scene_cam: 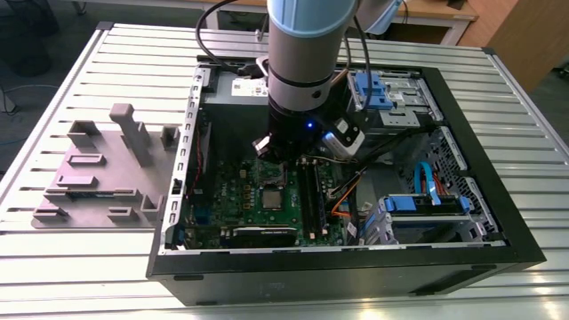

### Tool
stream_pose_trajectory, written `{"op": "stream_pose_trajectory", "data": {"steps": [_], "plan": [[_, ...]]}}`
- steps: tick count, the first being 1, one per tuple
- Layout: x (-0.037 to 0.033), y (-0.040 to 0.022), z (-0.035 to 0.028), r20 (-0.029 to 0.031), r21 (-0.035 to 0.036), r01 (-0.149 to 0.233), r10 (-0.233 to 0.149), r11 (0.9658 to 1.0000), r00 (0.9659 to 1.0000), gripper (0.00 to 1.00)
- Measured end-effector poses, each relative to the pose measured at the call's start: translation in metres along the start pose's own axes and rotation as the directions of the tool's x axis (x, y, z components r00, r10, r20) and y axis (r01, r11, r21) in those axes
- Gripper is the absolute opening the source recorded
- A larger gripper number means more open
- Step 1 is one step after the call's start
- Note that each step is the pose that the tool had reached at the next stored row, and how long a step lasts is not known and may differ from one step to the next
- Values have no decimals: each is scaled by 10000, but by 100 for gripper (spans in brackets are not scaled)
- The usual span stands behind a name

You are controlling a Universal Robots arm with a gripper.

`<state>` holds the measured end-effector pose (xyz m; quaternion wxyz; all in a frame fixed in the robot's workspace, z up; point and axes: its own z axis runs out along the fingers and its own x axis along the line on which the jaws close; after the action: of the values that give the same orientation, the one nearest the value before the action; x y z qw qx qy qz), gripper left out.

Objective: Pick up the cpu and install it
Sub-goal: 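Close the cpu cover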

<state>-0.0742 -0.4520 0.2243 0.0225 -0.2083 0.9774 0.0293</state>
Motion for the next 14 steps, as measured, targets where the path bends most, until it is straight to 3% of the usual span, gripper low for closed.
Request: {"op": "stream_pose_trajectory", "data": {"steps": [9, 14], "plan": [[20, -63, -19, 2, -3, 21, -21, 10000, 10000, 11], [-19, -81, -10, -21, -27, 465, -465, 9989, 9989, 11]]}}
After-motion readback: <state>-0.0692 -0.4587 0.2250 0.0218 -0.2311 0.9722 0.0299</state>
